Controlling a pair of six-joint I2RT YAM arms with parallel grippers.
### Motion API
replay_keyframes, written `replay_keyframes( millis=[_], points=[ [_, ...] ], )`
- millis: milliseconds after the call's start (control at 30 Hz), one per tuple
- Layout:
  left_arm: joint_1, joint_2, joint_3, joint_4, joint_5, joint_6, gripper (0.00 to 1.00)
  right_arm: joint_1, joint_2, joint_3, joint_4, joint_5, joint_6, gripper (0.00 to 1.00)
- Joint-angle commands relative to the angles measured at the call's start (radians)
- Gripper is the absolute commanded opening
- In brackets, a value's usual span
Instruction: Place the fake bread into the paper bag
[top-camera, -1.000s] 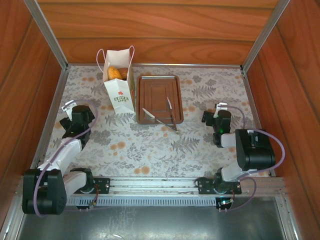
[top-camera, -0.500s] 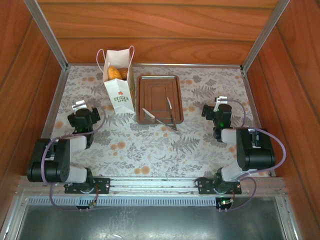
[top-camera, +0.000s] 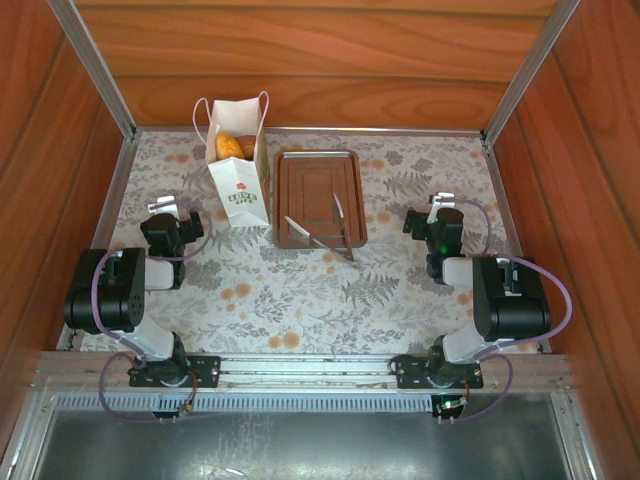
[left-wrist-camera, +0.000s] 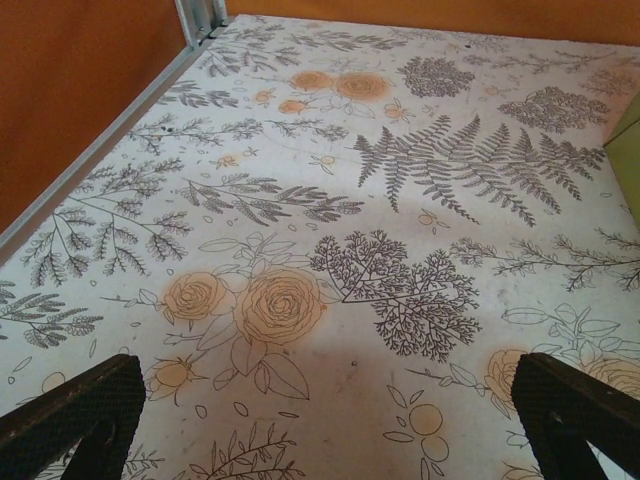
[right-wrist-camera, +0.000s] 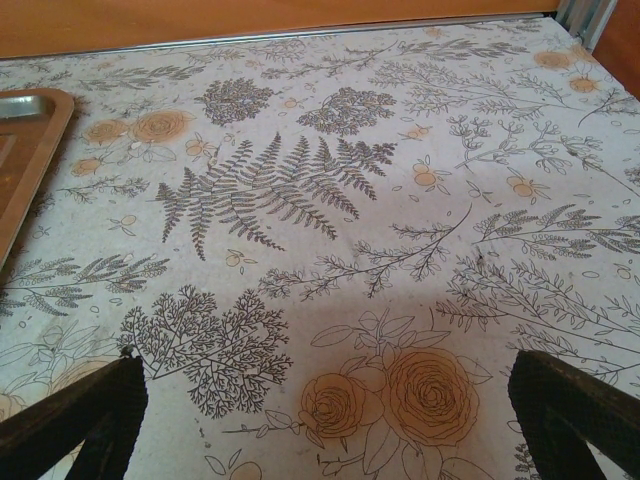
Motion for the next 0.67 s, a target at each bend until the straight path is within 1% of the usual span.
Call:
replay_keyframes(
  millis=[0, 633],
  points=[
    [-0.005, -0.016, 0.008, 0.025, 0.02, 0.015, 1.0, -0.008, -0.016, 0.002, 0.0, -0.009, -0.008, 1.0],
    [-0.011, -0.012, 0.012, 0.023, 0.014, 0.024, 1.0, -0.009, -0.018, 0.004, -0.006, -0.01, -0.009, 1.0]
  ],
)
